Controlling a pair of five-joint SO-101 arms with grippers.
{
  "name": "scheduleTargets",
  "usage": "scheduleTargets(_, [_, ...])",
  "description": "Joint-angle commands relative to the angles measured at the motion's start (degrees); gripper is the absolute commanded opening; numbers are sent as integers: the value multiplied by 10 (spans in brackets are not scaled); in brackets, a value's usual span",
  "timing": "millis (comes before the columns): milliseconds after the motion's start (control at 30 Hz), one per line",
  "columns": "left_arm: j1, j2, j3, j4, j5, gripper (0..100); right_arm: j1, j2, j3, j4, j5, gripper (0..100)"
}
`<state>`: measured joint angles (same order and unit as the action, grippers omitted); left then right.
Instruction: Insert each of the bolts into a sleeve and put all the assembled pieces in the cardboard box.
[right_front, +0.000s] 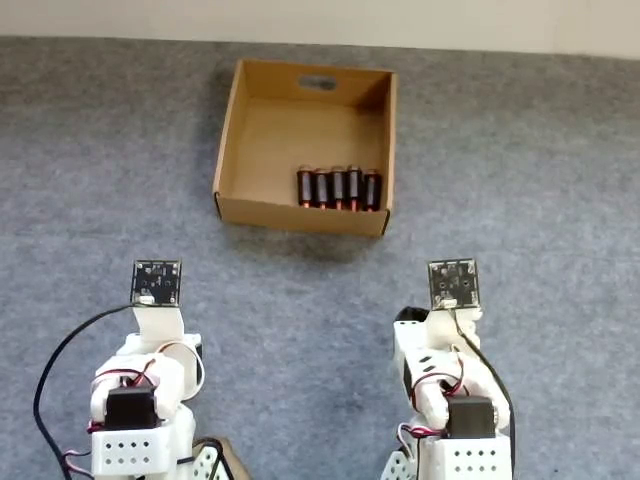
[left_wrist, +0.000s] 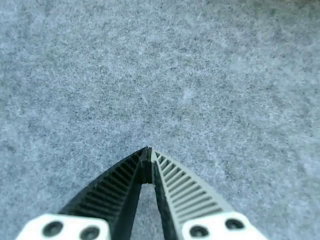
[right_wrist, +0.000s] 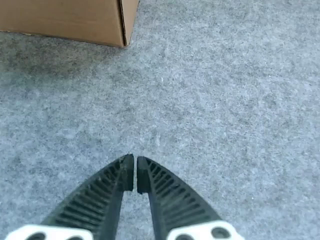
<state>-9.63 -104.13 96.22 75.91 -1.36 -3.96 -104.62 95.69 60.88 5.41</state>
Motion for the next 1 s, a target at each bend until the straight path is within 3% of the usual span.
scheduleTargets(0, [2,0,10,2,-4,8,5,-5,79,-9,6,27])
scheduleTargets(967, [2,0,10,2,-4,8,5,-5,79,-9,6,27])
